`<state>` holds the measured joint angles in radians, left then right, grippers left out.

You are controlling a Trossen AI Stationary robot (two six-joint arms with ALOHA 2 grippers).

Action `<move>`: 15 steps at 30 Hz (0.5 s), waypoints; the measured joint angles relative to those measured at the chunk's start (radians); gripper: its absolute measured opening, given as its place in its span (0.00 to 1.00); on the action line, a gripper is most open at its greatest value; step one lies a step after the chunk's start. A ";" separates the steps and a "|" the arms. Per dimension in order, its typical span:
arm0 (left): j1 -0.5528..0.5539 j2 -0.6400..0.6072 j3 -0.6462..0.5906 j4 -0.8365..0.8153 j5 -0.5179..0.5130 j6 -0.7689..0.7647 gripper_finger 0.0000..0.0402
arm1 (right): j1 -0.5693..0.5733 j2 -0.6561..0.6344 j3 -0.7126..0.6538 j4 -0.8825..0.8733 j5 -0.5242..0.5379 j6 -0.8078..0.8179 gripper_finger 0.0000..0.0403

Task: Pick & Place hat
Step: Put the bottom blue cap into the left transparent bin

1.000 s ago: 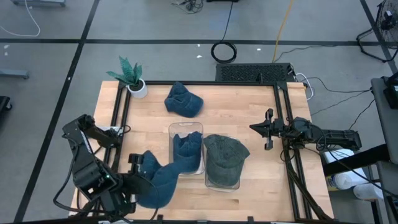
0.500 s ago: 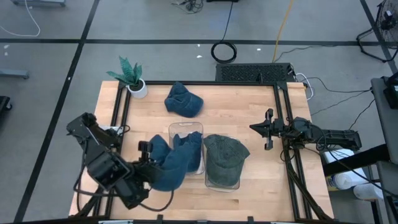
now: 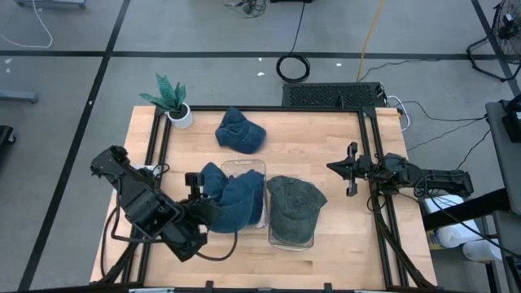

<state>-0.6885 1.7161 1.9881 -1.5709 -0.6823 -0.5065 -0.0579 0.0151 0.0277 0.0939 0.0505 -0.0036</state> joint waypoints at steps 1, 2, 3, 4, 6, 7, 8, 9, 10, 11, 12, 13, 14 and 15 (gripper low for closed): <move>0.005 0.000 0.000 0.000 -0.008 -0.003 0.01 | 0.000 0.000 0.000 0.000 0.000 0.000 0.00; 0.010 0.000 0.000 0.001 -0.016 -0.004 0.02 | 0.000 0.000 0.000 0.000 0.000 0.000 0.00; 0.014 0.000 -0.002 0.002 -0.025 -0.004 0.02 | 0.000 0.000 0.000 0.000 0.000 0.000 0.00; 0.020 0.000 -0.006 0.003 -0.031 -0.002 0.01 | 0.000 0.000 0.000 0.000 0.000 0.000 0.00; 0.032 0.000 -0.015 0.004 -0.035 0.000 0.01 | 0.000 0.000 0.000 0.000 0.000 0.000 0.00; 0.038 0.001 -0.020 0.004 -0.036 0.000 0.01 | 0.000 0.000 0.000 0.000 0.000 0.000 0.00; 0.043 0.001 -0.027 0.004 -0.036 0.000 0.01 | 0.000 0.000 0.000 0.000 0.000 0.000 0.00; 0.048 0.001 -0.035 0.005 -0.036 0.000 0.02 | 0.000 0.000 0.000 0.000 0.000 0.000 0.00; 0.054 0.001 -0.044 0.005 -0.036 0.000 0.02 | 0.000 0.000 0.000 0.000 0.000 0.000 0.00; 0.060 0.001 -0.055 0.005 -0.036 0.000 0.01 | 0.000 0.000 0.000 0.000 0.000 0.000 0.00; 0.068 0.001 -0.065 0.005 -0.035 0.000 0.01 | 0.000 0.000 0.000 0.000 0.000 0.000 0.00; 0.075 0.001 -0.075 0.005 -0.035 -0.003 0.01 | 0.000 0.000 0.000 0.000 0.000 0.000 0.00; 0.082 0.001 -0.084 0.005 -0.035 -0.009 0.01 | 0.000 0.000 0.000 0.000 0.000 0.000 0.00; 0.088 0.002 -0.092 0.006 -0.035 -0.014 0.01 | 0.000 0.000 0.000 0.000 0.000 0.000 0.00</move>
<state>-0.6006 1.7176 1.8965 -1.5652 -0.7178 -0.5205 -0.0582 0.0151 0.0277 0.0937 0.0505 -0.0036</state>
